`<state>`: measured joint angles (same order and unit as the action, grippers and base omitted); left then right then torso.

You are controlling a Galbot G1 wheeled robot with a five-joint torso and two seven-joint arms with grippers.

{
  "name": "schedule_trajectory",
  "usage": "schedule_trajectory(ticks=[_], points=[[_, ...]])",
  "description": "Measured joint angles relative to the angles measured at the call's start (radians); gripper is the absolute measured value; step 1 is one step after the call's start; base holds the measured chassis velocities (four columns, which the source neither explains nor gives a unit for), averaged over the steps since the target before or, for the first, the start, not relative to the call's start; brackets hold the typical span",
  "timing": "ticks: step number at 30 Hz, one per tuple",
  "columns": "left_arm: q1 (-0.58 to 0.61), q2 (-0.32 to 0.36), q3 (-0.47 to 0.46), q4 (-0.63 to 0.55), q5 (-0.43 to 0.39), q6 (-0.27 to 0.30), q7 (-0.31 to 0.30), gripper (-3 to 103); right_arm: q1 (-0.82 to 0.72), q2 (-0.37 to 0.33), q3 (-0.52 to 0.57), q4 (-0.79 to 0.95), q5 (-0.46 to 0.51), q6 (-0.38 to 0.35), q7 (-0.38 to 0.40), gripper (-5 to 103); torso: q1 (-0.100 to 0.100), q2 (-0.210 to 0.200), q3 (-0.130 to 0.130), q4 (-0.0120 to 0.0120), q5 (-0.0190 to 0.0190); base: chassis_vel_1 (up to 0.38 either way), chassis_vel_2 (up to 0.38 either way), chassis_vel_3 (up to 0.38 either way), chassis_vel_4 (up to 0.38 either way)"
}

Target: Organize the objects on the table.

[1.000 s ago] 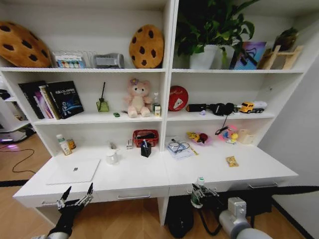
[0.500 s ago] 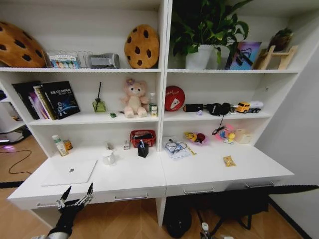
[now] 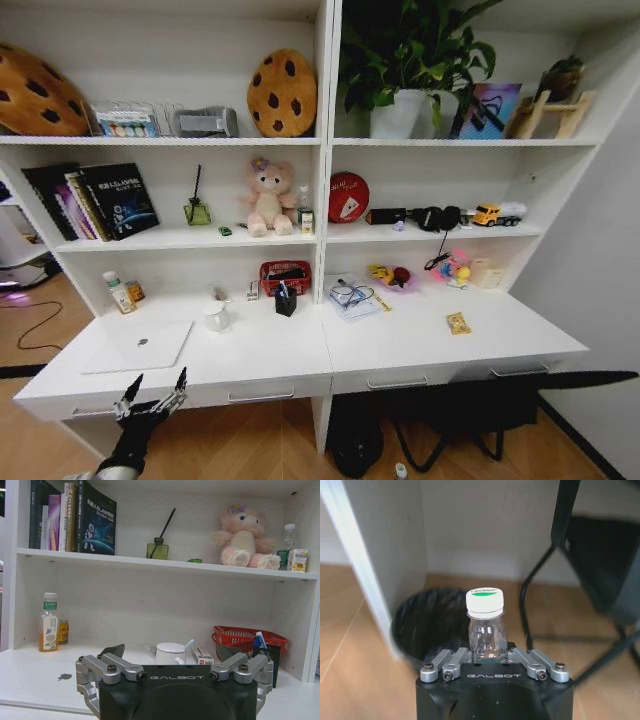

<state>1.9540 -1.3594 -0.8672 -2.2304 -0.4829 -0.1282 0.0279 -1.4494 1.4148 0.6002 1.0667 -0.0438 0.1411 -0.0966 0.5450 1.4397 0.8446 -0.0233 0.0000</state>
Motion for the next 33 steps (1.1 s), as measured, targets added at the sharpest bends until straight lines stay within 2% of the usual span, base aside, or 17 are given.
schedule_trajectory(ticks=[2, 3, 6, 7, 10, 14, 19, 22, 28, 29, 30, 31, 33], points=[[0.0, 0.0, 0.0, 0.0, 0.0, 0.0, 0.0, 100, 0.059, 0.004, -0.001, -0.104, -0.035, 0.12, 0.019, 26, 0.0, 0.0, 0.0, -0.0003, 0.0, 0.0, 0.0, 0.0, 0.0], [0.0, 0.0, 0.0, 0.0, 0.0, 0.0, 0.0, 100, 0.059, 0.004, -0.001, -0.104, -0.035, 0.12, 0.019, 26, 0.0, 0.0, 0.0, -0.0003, 0.0, 0.0, 0.0, 0.0, 0.0], [0.0, 0.0, 0.0, 0.0, 0.0, 0.0, 0.0, 100, 0.151, 0.019, -0.007, -0.241, -0.091, 0.292, 0.058, 26, 0.0, 0.0, 0.0, 0.0, 0.0, 0.0, 0.0, 0.0, 0.0], [0.0, 0.0, 0.0, 0.0, 0.0, 0.0, 0.0, 100, 0.151, 0.019, -0.007, -0.241, -0.091, 0.292, 0.058, 26, 0.0, 0.0, 0.0, 0.0, 0.0, 0.0, 0.0, 0.0, 0.0], [0.0, 0.0, 0.0, 0.0, 0.0, 0.0, 0.0, 100, 0.198, 0.038, -0.012, -0.284, -0.103, 0.379, 0.051, 26, 0.0, 0.0, 0.0, -0.0001, -0.0002, 0.0, 0.0, 0.0, 0.0], [0.0, 0.0, 0.0, 0.0, 0.0, 0.0, 0.0, 100, 0.225, 0.061, -0.016, -0.286, -0.116, 0.423, 0.038, 26, 0.0, 0.0, 0.0, 0.0, 0.0001, 0.0, 0.0, 0.0, 0.0], [0.0, 0.0, 0.0, 0.0, 0.0, 0.0, 0.0, 100, 0.225, 0.076, -0.016, -0.239, -0.113, 0.405, 0.034, 26, 0.0, 0.0, 0.0, -0.0001, 0.0, 0.0, 0.0, 0.0, 0.0], [0.0, 0.0, 0.0, 0.0, 0.0, 0.0, 0.0, 100, 0.226, 0.079, -0.018, -0.183, -0.103, 0.361, 0.026, 26, 0.0, 0.0, 0.0, -0.0002, -0.0001, 0.0, 0.0, 0.0, 0.0], [0.0, 0.0, 0.0, 0.0, 0.0, 0.0, 0.0, 100, 0.242, 0.078, -0.021, -0.17, -0.106, 0.321, 0.023, 24, 0.0, 0.0, 0.0, -0.0001, -0.0001, 0.0, 0.0, 0.0, 0.0], [0.0, 0.0, 0.0, 0.0, 0.0, 0.0, 0.0, 100, 0.246, 0.08, -0.021, -0.171, -0.111, 0.318, 0.023, 29, 0.0, 0.0, 0.0, -0.0002, -0.0001, 0.0, 0.0, 0.0, 0.0], [0.0, 0.0, 0.0, 0.0, 0.0, 0.0, 0.0, 100, 0.246, 0.08, -0.021, -0.171, -0.111, 0.318, 0.023, 29, 0.0, 0.0, 0.0, -0.0002, -0.0001, 0.0, 0.0, 0.0, 0.0], [0.0, 0.0, 0.0, 0.0, 0.0, 0.0, 0.0, 100, 0.254, 0.085, -0.021, -0.177, -0.129, 0.318, 0.023, 40, 0.0, 0.0, 0.0, -0.0002, 0.0, 0.0, 0.0, 0.0, 0.0], [0.0, 0.0, 0.0, 0.0, 0.0, 0.0, 0.0, 100, 0.261, 0.088, -0.021, -0.177, -0.156, 0.317, 0.025, 51, 0.0, 0.0, 0.0, 0.0, -0.0001, 0.0, 0.0, 0.0, 0.0]])
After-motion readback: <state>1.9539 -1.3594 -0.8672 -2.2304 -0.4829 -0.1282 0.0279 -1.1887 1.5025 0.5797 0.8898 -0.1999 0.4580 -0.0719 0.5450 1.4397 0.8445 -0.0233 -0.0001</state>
